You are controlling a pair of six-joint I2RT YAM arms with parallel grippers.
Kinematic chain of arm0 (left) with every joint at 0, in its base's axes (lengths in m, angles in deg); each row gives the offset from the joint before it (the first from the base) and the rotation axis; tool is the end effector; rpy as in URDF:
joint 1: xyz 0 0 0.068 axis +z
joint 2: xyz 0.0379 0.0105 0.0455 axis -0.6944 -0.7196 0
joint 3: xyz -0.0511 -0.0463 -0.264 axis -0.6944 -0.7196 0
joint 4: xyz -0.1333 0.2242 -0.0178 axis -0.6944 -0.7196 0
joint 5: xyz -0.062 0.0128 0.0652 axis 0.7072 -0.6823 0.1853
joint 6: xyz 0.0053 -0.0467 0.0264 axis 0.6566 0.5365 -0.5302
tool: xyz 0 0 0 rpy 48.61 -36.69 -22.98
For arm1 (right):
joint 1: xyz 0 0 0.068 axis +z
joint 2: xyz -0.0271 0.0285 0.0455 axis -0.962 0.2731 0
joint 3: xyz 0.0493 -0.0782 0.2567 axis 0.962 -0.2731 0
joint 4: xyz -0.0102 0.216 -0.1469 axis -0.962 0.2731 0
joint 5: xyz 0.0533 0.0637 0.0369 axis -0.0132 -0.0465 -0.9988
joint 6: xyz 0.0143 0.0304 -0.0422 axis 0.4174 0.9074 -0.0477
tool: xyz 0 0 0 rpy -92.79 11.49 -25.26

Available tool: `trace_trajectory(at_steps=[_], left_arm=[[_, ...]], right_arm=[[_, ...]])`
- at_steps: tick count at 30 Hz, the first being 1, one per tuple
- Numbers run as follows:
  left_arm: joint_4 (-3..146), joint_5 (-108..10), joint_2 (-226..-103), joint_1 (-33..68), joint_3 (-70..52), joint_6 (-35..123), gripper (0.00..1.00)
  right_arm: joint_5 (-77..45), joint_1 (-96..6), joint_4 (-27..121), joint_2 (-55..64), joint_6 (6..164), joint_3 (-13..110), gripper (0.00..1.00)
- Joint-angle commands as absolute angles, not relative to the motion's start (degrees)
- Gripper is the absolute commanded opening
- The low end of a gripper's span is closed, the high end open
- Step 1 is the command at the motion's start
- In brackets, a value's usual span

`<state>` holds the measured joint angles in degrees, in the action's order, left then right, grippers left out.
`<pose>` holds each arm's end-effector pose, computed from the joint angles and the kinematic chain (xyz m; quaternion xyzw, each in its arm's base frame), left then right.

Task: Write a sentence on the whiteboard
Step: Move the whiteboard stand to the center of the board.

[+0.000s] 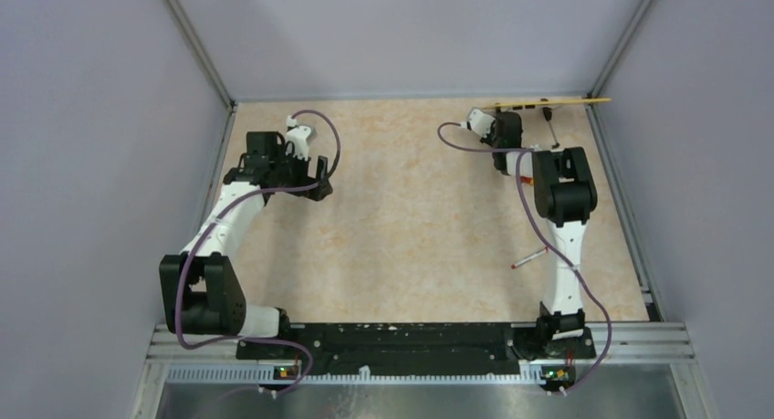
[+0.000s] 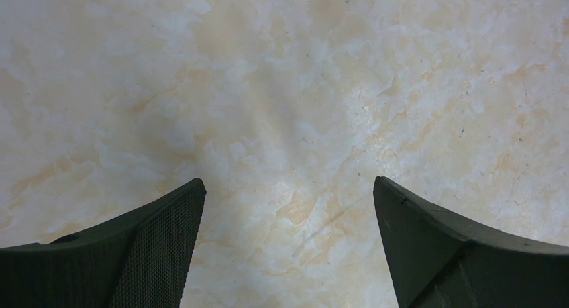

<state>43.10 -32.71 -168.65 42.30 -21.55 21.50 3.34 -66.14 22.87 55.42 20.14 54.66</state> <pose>0.2961 -0.0235 0.2692 0.1764 0.8934 -0.1690 0.3771 0.4929 0.0618 0.1121 -0.4130 0.7394 -0.3029 0.4370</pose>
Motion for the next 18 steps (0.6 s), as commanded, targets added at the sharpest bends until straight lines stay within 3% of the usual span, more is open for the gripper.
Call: trace_trajectory(at_steps=[1, 18], left_arm=[[45.5, -31.7, -166.0, 42.4, -22.1, 20.7, 0.99], [45.6, -30.9, -164.4, 42.4, -22.7, 20.3, 0.99]], right_arm=[[-1.6, -65.8, 30.4, 54.9, 20.8, 55.1, 0.0], [-6.6, -64.6, 35.6, 48.3, 18.9, 43.3, 0.0]])
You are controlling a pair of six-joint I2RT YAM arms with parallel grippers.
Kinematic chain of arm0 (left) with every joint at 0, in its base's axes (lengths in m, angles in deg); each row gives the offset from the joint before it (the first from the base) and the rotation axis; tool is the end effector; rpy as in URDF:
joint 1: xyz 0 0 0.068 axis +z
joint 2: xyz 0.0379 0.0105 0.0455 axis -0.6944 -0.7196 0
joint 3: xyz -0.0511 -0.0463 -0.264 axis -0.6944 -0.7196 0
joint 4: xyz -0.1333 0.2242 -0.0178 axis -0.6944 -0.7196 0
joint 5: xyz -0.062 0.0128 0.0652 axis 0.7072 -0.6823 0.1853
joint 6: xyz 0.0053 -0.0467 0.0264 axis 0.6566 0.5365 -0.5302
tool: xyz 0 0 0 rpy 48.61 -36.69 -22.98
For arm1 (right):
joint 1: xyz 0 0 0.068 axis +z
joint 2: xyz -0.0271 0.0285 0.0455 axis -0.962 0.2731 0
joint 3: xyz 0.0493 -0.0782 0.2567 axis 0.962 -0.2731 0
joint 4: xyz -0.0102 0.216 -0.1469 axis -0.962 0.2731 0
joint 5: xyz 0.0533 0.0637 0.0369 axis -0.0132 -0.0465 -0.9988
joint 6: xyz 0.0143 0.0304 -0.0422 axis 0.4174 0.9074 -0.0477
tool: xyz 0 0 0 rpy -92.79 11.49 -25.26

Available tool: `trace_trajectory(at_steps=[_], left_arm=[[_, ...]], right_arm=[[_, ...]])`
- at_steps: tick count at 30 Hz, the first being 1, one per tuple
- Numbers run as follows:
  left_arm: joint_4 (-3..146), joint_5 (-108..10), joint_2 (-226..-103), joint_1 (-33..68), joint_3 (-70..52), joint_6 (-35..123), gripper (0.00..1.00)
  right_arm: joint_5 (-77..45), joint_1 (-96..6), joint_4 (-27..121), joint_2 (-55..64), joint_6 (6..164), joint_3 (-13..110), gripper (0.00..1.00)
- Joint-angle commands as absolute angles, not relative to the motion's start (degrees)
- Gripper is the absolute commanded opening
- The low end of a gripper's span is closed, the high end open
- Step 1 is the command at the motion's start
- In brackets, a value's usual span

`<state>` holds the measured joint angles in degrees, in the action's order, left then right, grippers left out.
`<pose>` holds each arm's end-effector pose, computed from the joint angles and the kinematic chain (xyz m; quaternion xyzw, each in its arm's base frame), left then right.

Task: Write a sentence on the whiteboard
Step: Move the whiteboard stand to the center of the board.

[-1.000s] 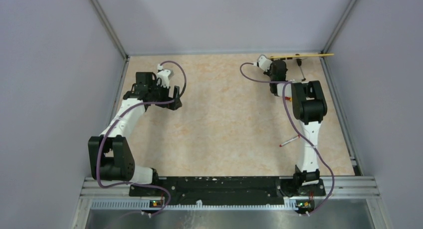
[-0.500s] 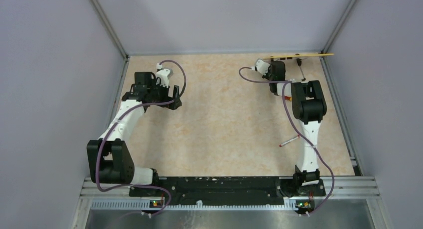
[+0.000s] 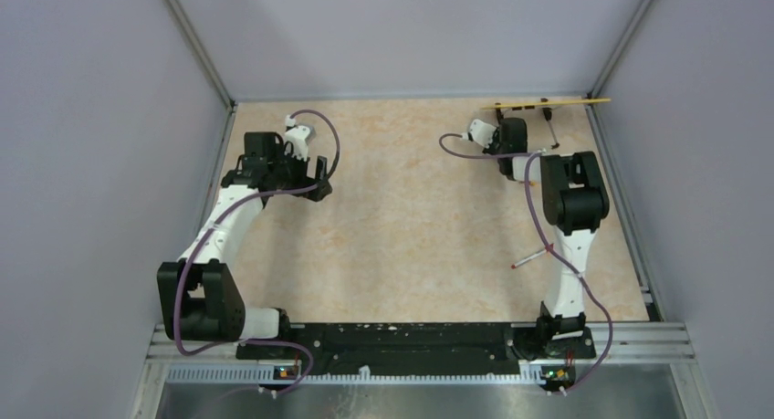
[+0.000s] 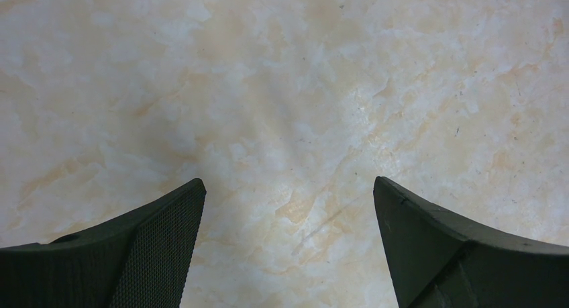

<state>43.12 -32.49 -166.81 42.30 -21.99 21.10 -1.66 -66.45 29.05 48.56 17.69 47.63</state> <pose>0.2902 -0.0234 0.2755 0.1821 0.8875 -0.1675 0.3888 0.4624 0.0581 0.1204 -0.4655 0.7427 -0.2614 0.4041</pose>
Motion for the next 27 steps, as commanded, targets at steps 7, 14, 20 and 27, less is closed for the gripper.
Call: trace_trajectory(at_steps=[7, 14, 20, 27], left_arm=[[45.6, -30.5, -164.2, 42.5, -22.7, 20.4, 0.99], [45.7, -30.8, -163.9, 42.5, -22.9, 20.1, 0.99], [45.7, -30.3, -163.3, 42.6, -23.1, 20.0, 0.99], [45.7, -29.9, -163.0, 42.6, -23.1, 19.9, 0.99]], right_arm=[[2.8, -64.8, 30.0, 51.0, 19.8, 46.2, 0.0], [-0.6, -65.7, 38.8, 53.1, 17.6, 51.3, 0.0], [-5.3, -65.3, 46.5, 51.8, 16.9, 49.6, 0.0], [-8.6, -63.1, 52.0, 47.8, 15.0, 44.7, 0.0]])
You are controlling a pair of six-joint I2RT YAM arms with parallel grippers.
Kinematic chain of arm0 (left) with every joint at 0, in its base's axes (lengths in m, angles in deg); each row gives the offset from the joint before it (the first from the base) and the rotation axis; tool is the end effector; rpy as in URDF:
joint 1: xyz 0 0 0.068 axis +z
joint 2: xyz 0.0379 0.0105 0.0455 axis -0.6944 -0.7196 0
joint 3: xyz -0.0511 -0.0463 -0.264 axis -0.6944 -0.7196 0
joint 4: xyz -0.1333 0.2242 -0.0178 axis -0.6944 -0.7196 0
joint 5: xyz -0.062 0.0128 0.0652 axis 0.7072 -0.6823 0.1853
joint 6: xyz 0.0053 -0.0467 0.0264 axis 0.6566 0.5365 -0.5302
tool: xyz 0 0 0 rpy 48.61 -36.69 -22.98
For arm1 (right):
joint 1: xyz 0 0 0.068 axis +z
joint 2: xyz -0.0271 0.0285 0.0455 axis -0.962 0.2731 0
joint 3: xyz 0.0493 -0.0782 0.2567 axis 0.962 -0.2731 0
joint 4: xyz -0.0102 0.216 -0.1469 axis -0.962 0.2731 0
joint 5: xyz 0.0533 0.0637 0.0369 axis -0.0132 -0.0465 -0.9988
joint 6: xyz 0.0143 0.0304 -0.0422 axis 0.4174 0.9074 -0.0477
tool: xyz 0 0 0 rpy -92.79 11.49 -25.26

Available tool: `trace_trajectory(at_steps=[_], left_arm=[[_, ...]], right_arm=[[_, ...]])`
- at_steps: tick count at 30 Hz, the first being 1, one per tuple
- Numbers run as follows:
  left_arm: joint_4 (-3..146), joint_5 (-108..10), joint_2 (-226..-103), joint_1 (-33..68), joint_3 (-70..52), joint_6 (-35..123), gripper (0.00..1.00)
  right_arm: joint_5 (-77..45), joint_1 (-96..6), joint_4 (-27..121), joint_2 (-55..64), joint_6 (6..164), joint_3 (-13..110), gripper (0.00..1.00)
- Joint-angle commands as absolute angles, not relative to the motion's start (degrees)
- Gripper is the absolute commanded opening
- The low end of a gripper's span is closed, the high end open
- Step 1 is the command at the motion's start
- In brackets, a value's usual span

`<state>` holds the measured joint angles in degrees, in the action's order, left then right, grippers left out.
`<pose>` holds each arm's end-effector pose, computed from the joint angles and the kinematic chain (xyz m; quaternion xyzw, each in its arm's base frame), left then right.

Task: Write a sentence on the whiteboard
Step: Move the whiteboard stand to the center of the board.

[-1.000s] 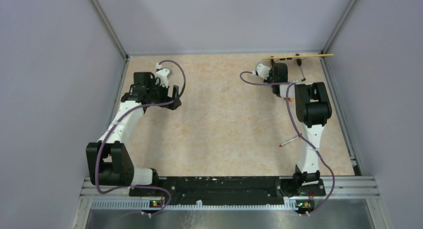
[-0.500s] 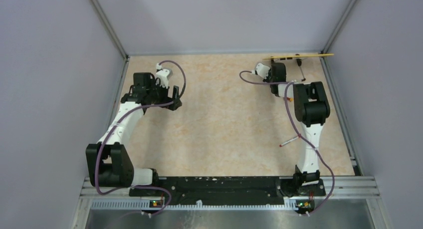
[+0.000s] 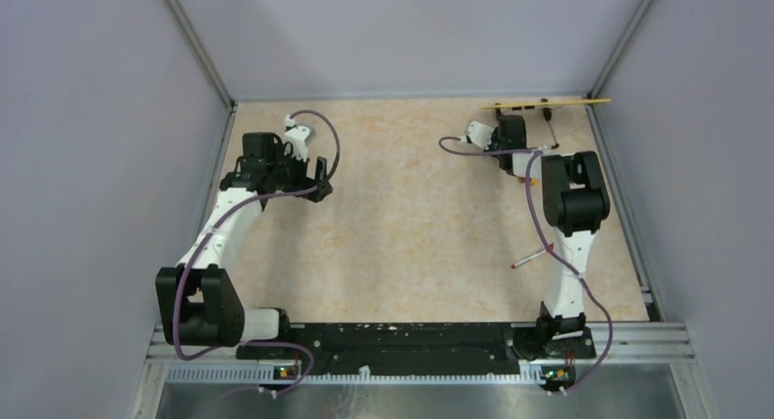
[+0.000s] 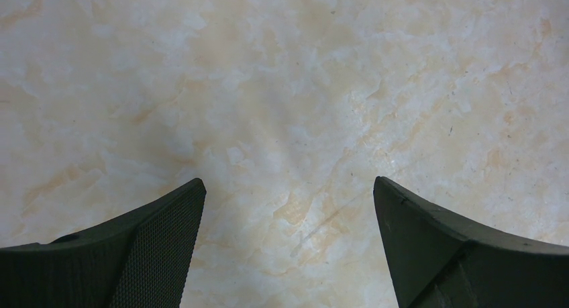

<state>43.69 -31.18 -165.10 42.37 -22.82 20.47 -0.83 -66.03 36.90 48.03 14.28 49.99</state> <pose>0.2844 -0.0236 0.2798 0.1925 0.8787 -0.1734 0.4009 0.4619 0.0609 0.1245 -0.5009 0.7429 -0.2607 0.3594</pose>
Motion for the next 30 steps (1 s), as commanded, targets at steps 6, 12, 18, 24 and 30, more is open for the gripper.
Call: trace_trajectory(at_steps=[6, 12, 18, 24, 30], left_arm=[[45.9, -29.6, -162.3, 42.6, -23.5, 19.9, 0.99], [46.1, -28.7, -161.8, 42.6, -23.8, 19.8, 0.99], [46.1, -27.7, -161.9, 42.7, -23.7, 20.0, 0.99], [45.8, -27.1, -161.6, 42.8, -23.5, 20.0, 0.99], [45.1, -25.0, -163.4, 42.8, -22.3, 20.0, 0.99]], right_arm=[[-6.0, -59.9, 50.0, 44.8, 12.3, 37.9, 0.0], [-4.7, -57.7, 51.0, 41.7, 7.8, 32.6, 0.0], [-0.4, -54.6, 49.0, 39.9, 3.3, 27.7, 0.0], [1.7, -52.7, 52.9, 39.5, 0.1, 26.4, 0.0], [2.7, -50.7, 48.5, 34.4, -7.1, 17.2, 0.0]])
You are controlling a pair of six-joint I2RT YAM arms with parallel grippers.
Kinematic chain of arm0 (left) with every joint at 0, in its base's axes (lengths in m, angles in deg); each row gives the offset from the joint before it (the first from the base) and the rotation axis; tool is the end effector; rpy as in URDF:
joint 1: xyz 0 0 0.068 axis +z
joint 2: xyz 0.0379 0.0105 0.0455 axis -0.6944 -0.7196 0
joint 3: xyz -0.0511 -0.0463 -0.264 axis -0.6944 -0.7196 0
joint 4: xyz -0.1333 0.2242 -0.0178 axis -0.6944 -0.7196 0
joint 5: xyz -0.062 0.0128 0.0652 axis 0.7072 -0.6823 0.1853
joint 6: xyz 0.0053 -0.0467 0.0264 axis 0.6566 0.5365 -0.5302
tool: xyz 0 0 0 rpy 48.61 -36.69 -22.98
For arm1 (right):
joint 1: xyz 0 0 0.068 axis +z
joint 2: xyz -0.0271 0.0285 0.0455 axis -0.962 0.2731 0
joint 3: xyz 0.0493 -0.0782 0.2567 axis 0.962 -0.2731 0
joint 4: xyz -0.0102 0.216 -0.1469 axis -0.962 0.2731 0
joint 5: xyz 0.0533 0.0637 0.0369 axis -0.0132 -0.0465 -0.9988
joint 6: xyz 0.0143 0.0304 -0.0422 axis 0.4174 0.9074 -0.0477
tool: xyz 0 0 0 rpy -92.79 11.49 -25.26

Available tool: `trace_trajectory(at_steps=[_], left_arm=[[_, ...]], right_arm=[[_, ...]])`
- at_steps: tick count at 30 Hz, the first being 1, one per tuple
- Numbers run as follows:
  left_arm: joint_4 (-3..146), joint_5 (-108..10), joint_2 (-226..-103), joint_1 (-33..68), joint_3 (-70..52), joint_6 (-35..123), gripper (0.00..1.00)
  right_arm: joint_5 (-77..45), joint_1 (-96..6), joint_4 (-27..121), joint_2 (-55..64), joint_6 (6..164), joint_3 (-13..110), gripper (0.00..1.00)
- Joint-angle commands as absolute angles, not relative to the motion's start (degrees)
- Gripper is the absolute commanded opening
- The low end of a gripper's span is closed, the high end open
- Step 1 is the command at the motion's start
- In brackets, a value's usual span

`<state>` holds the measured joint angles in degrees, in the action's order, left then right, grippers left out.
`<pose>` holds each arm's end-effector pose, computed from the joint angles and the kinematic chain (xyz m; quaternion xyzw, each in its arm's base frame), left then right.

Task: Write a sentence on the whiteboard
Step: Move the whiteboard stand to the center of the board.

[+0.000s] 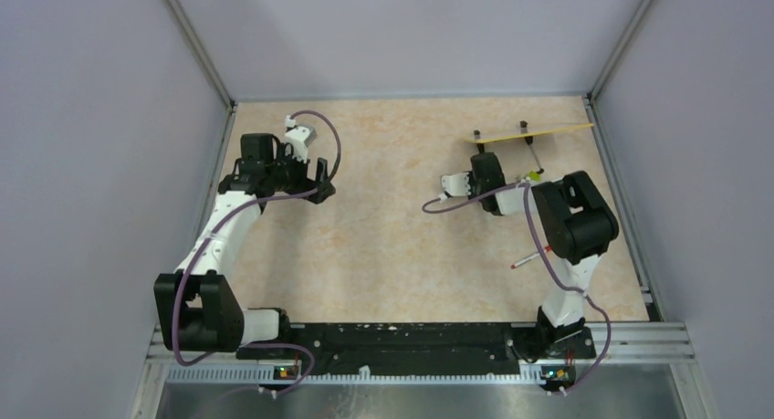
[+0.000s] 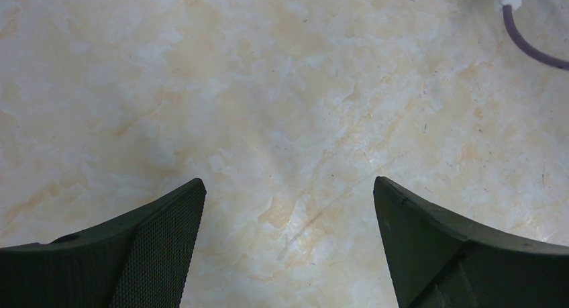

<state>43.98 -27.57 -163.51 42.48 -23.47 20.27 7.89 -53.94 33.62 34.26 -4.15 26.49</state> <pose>0.2784 -0.0249 0.2844 0.2064 0.8658 -0.1986 0.4103 0.3547 0.1197 0.1119 -0.6748 0.6150 -0.3134 0.2612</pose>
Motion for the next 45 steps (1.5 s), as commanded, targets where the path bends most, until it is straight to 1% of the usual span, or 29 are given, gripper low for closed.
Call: trace_trajectory(at_steps=[1, 5, 8, 11, 13, 15, 16, 17, 18, 19, 21, 25, 28, 30, 33, 36, 39, 45], left_arm=[[44.7, -24.7, -164.1, 42.8, -21.9, 20.0, 0.99], [44.1, -23.8, -165.2, 42.8, -20.7, 20.0, 0.99], [44.1, -23.5, -165.4, 42.8, -20.7, 19.9, 0.99], [44.4, -23.1, -165.4, 42.8, -20.9, 19.9, 0.99], [44.5, -22.6, -165.8, 42.8, -20.9, 20.0, 0.99], [44.5, -22.1, -166.2, 42.8, -20.6, 19.9, 0.99], [44.8, -21.9, -166.6, 42.8, -20.3, 19.7, 0.99], [45.6, -21.4, -166.9, 42.8, -19.9, 19.7, 0.99], [46.7, -20.7, -167.4, 42.8, -19.6, 19.8, 0.99], [47.6, -20.0, -168.1, 42.7, -18.7, 20.1, 0.99], [48.5, -18.5, -170.7, 42.3, -15.8, 20.1, 0.99], [49.6, -17.8, -181.1, 39.8, -6.2, 19.5, 0.99], [46.7, -16.3, -194.5, 37.5, 6.7, 20.7, 0.99], [45.0, -14.0, -202.6, 36.1, 18.3, 23.8, 0.99], [46.8, -13.1, -212.5, 33.0, 29.0, 28.9, 0.99], [53.3, -15.6, -218.5, 29.1, 34.5, 31.9, 0.95], [61.0, -16.4, -223.6, 27.1, 37.5, 38.6, 0.88], [66.9, -14.7, -237.3, 23.8, 50.5, 47.5, 0.78]], right_arm=[[2.6, -50.5, 47.3, 33.3, -8.0, 15.9, 0.0], [1.3, -50.0, 47.1, 30.0, -6.4, 14.7, 0.0], [-1.2, -51.3, 43.0, 25.3, 0.8, 14.4, 0.0], [-5.1, -52.7, 43.0, 19.6, 10.6, 14.9, 0.01], [-7.4, -53.0, 42.5, 15.5, 14.6, 13.9, 0.09], [-9.9, -53.1, 42.7, 11.5, 17.0, 12.5, 0.2], [-11.5, -53.0, 43.7, 9.6, 18.2, 12.1, 0.3], [-12.9, -52.9, 45.2, 8.0, 19.7, 12.0, 0.35], [-14.4, -52.8, 47.2, 6.5, 21.0, 12.1, 0.44], [-15.6, -52.6, 49.7, 5.2, 22.4, 12.3, 0.49], [-17.4, -51.9, 53.5, 2.7, 22.9, 11.9, 0.53], [-20.0, -51.4, 61.3, -0.5, 26.2, 14.0, 0.54], [-25.8, -51.4, 70.5, -2.6, 29.0, 19.0, 0.54], [-29.7, -51.4, 75.6, -3.6, 31.4, 22.1, 0.55], [-33.5, -51.4, 82.0, -5.1, 34.4, 25.9, 0.55], [-35.1, -51.5, 86.0, -7.6, 36.9, 27.5, 0.55], [-35.9, -52.3, 88.9, -10.3, 39.5, 28.4, 0.57], [-42.3, -58.2, 92.7, -14.5, 44.9, 32.4, 0.6]])
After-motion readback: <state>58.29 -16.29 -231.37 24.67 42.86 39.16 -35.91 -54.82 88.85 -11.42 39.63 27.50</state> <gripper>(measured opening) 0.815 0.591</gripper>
